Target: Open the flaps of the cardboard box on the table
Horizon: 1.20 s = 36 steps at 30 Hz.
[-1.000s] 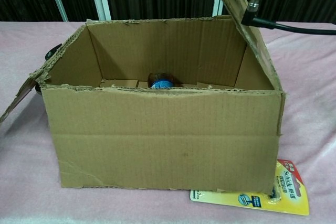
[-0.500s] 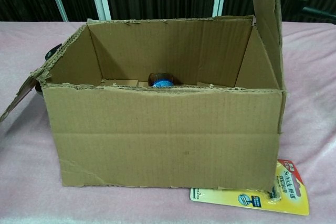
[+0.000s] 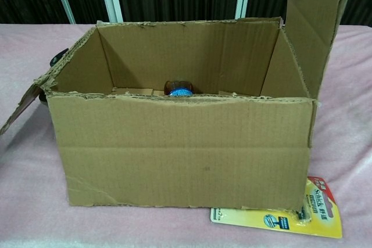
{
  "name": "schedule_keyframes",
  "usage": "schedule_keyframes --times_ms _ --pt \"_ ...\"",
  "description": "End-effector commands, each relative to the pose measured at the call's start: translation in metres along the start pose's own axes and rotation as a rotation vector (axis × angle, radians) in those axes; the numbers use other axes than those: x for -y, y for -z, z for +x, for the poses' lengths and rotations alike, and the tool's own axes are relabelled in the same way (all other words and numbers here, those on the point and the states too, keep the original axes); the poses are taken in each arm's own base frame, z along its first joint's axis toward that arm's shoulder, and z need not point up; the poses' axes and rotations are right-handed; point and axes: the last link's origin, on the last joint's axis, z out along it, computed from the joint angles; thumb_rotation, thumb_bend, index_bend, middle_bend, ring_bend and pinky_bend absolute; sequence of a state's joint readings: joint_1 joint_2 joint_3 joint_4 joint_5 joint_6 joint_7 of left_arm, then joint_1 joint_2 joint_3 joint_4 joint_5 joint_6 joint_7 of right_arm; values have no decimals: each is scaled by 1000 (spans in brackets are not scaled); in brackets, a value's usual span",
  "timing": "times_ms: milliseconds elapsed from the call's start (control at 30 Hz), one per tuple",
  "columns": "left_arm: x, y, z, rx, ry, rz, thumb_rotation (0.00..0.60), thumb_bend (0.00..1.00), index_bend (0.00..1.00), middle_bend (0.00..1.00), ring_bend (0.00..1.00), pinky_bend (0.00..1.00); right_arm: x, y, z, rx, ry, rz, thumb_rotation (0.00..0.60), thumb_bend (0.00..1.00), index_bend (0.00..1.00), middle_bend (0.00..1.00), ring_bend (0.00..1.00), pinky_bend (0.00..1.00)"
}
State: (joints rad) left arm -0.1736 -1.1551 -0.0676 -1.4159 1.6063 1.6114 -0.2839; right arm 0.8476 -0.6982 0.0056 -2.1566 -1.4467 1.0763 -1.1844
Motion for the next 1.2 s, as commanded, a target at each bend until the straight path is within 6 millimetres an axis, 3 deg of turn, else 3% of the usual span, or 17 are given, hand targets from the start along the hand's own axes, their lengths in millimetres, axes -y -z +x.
schedule_keyframes --times_ms 33,267,900,1200 --pt "0 0 0 0 -2 1 600 184 70 52 0 0 -3 7 -6 14 3 -8 600 223 115 131 58 221" --pt "0 0 -1 4 -8 1 600 184 70 52 0 0 -13 18 -16 30 7 -36 600 218 67 104 53 220" --pt "-1 0 -3 12 -22 2 600 184 70 52 0 0 -35 43 -54 111 55 -71 600 217 66 94 53 220" --pt "0 0 -3 11 -29 3 600 184 71 52 0 0 -34 60 -71 166 24 -74 600 217 66 94 53 220"
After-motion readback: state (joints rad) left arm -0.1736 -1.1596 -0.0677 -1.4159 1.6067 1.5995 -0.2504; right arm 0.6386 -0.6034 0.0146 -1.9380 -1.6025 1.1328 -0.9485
